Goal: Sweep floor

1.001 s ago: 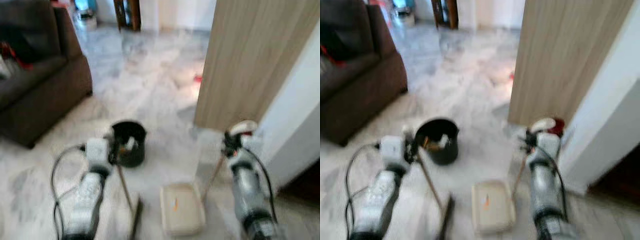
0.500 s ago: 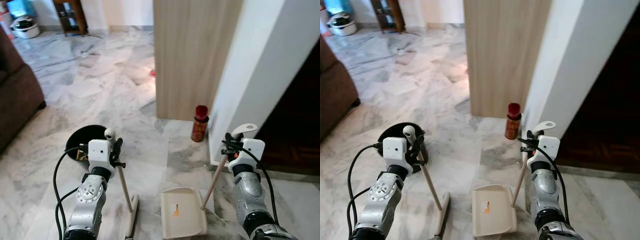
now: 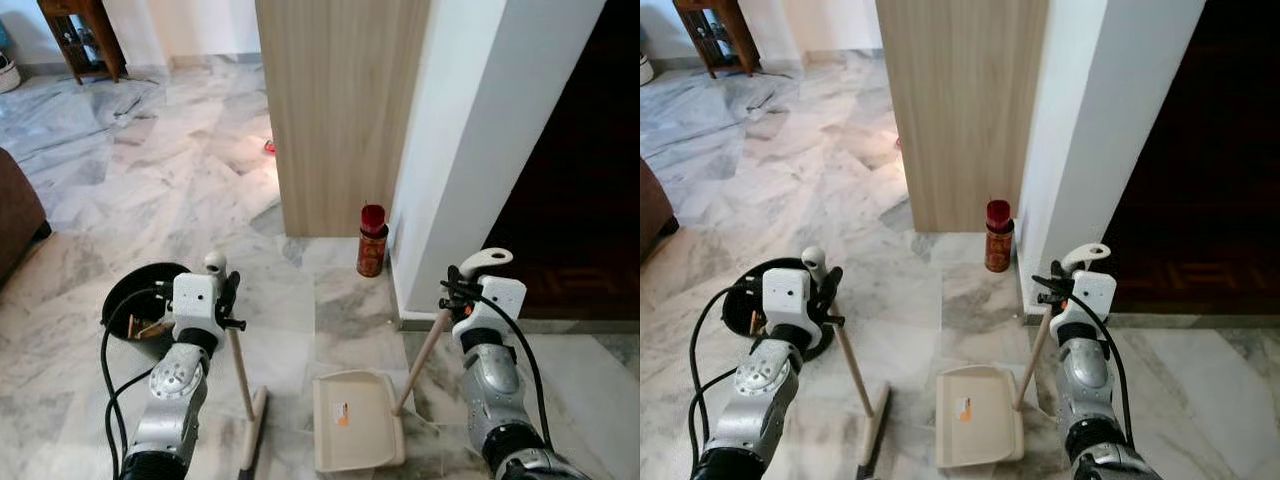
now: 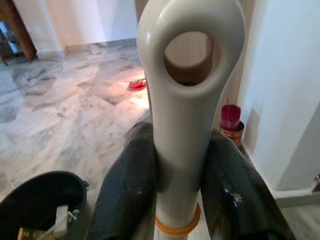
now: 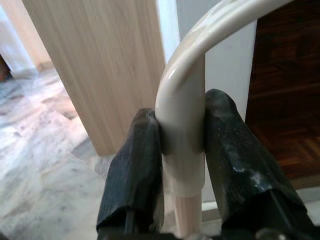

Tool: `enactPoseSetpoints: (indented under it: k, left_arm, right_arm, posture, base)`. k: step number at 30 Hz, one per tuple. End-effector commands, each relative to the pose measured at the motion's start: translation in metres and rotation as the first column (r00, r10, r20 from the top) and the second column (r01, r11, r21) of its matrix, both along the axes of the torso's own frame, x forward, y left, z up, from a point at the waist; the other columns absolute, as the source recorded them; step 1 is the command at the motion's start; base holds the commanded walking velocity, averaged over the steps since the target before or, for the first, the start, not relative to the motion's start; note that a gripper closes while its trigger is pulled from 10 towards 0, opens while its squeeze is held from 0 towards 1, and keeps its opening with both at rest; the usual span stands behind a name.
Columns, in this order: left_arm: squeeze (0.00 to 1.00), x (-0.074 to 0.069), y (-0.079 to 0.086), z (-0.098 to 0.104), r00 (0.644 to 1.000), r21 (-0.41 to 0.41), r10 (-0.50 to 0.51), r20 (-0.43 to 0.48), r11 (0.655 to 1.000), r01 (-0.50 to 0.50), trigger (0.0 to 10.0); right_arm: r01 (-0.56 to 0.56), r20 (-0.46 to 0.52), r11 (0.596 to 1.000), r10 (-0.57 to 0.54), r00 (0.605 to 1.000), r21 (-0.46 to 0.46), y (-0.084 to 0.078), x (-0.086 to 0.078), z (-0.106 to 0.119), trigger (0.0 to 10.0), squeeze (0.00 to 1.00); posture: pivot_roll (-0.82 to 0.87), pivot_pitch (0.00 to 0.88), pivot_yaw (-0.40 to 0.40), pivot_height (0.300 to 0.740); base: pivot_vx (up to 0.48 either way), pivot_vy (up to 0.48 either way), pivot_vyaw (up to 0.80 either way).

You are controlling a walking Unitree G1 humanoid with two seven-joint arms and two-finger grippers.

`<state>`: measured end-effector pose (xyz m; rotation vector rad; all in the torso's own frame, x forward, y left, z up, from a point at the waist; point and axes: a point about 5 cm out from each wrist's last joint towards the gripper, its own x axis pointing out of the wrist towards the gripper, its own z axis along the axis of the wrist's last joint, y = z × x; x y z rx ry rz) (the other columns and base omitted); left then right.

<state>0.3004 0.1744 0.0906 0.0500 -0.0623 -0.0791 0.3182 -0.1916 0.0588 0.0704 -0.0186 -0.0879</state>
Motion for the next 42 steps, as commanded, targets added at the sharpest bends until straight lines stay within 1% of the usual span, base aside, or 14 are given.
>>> enactPoseSetpoints:
  k: [1, 6, 36, 42]
  left_arm:
    - [0.00, 0.003, -0.006, 0.007, 0.999, 0.009, -0.018, 0.035, 1.000, 0.018, 10.0]
    - [0.00, 0.004, -0.007, 0.006, 0.999, 0.005, -0.021, 0.036, 1.000, 0.021, 10.0]
    - [0.00, 0.007, -0.003, 0.009, 0.999, 0.002, -0.004, 0.046, 1.000, 0.004, 10.0]
    - [0.00, 0.007, -0.003, 0.009, 0.999, -0.029, 0.003, 0.045, 1.000, -0.002, 10.0]
  right_arm:
    - [0.023, 0.035, 1.000, -0.023, 0.999, -0.002, -0.006, 0.001, 0.006, 10.0, 0.00]
    - [0.045, 0.036, 0.999, -0.045, 0.998, -0.001, -0.011, 0.001, 0.007, 10.0, 0.00]
    - [0.072, 0.035, 0.997, -0.072, 0.997, -0.012, -0.016, 0.004, 0.010, 10.0, 0.00]
    - [0.077, 0.034, 0.997, -0.076, 0.997, -0.011, -0.017, 0.003, 0.010, 10.0, 0.00]
  posture:
    - [0.06, 0.009, 0.063, 0.740]
    - [0.06, 0.006, 0.063, 0.740]
    - [0.05, 0.044, 0.054, 0.740]
    - [0.05, 0.054, 0.052, 0.740]
  base:
    - [0.000, 0.000, -0.80]
    - [0.000, 0.000, -0.80]
    - [0.000, 0.000, -0.80]
    - [0.000, 0.075, -0.80]
